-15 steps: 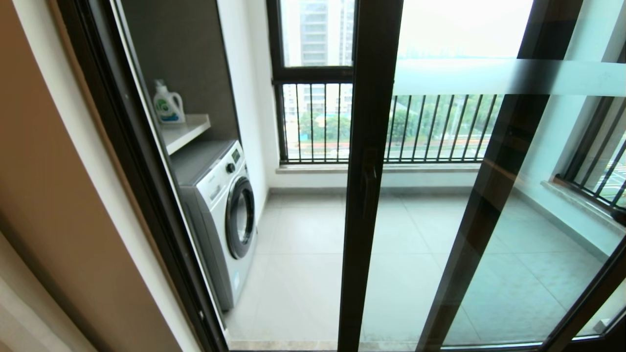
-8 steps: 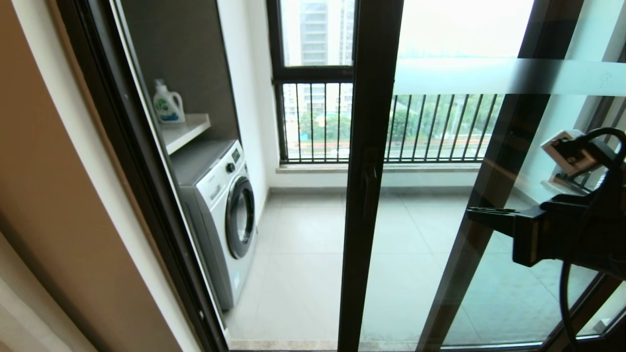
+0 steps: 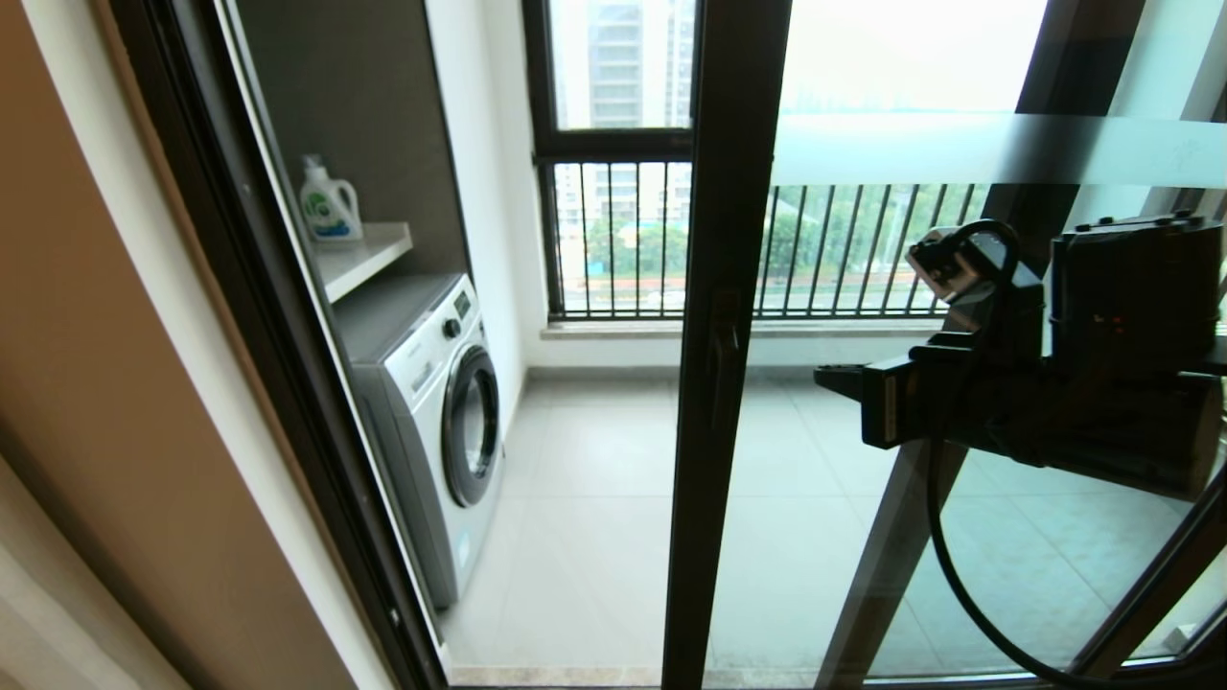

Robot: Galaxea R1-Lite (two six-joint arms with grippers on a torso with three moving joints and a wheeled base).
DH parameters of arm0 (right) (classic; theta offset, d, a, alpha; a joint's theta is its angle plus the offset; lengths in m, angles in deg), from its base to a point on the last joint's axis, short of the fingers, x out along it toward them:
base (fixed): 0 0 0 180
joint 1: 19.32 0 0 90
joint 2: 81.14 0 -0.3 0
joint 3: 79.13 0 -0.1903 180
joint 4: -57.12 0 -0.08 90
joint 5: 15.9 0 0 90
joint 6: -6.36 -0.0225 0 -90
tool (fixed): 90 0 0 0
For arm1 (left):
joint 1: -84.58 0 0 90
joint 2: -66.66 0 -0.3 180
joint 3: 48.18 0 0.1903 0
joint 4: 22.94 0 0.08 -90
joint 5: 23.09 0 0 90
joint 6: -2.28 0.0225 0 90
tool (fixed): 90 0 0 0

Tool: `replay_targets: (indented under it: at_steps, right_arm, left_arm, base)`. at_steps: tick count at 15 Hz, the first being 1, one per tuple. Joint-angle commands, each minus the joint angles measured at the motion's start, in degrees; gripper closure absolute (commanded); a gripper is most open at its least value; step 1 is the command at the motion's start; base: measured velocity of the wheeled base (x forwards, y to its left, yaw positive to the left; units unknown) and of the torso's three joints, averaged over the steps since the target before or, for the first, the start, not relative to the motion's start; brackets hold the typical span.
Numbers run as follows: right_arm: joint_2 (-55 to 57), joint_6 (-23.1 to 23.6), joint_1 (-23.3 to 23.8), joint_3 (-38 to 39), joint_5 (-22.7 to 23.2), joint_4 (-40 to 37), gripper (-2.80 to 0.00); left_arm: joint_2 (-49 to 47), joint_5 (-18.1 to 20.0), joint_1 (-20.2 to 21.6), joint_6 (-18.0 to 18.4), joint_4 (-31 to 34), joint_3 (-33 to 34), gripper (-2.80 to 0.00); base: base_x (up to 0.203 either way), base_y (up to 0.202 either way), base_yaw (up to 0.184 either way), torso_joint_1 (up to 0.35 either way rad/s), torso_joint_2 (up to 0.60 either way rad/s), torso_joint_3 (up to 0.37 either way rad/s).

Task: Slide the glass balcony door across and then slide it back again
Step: Open the slid door

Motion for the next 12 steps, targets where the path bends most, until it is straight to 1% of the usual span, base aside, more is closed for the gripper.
replay_targets:
  at_steps: [1, 3, 5, 9, 12]
  right_arm:
    - [6.62, 0.02, -1.24, -0.73, -1.75, 3.8, 0.0]
    - [10.06, 0.02, -2.17, -2.2, -2.6, 6.17, 0.0]
    - [13.61, 0.02, -2.76, -4.42, -3.79, 6.63, 0.0]
    - [17.08, 0.02, -3.59, -7.94, -4.72, 7.19, 0.0]
    - [20.29, -0.03, -4.09, -10.06, -7.19, 7.55, 0.0]
  left_arm:
    - [-0.09, -0.02, 0.02, -0.04, -0.03, 0.0, 0.0]
    - [-0.09, -0.02, 0.02, -0.04, 0.05, 0.0, 0.0]
    - [-0.09, -0.02, 0.02, -0.04, 0.05, 0.0, 0.0]
    - [-0.09, -0.02, 0.02, -0.04, 0.05, 0.0, 0.0]
    - [-0.09, -0.02, 0.02, -0.04, 0.05, 0.0, 0.0]
  base:
    - [0.0, 0.0, 0.0, 0.0, 0.0, 0.0]
    - [0.0, 0.0, 0.0, 0.0, 0.0, 0.0]
    - [0.0, 0.0, 0.0, 0.0, 0.0, 0.0]
    - [0.0, 0.0, 0.0, 0.0, 0.0, 0.0]
    - [0.0, 0.0, 0.0, 0.0, 0.0, 0.0]
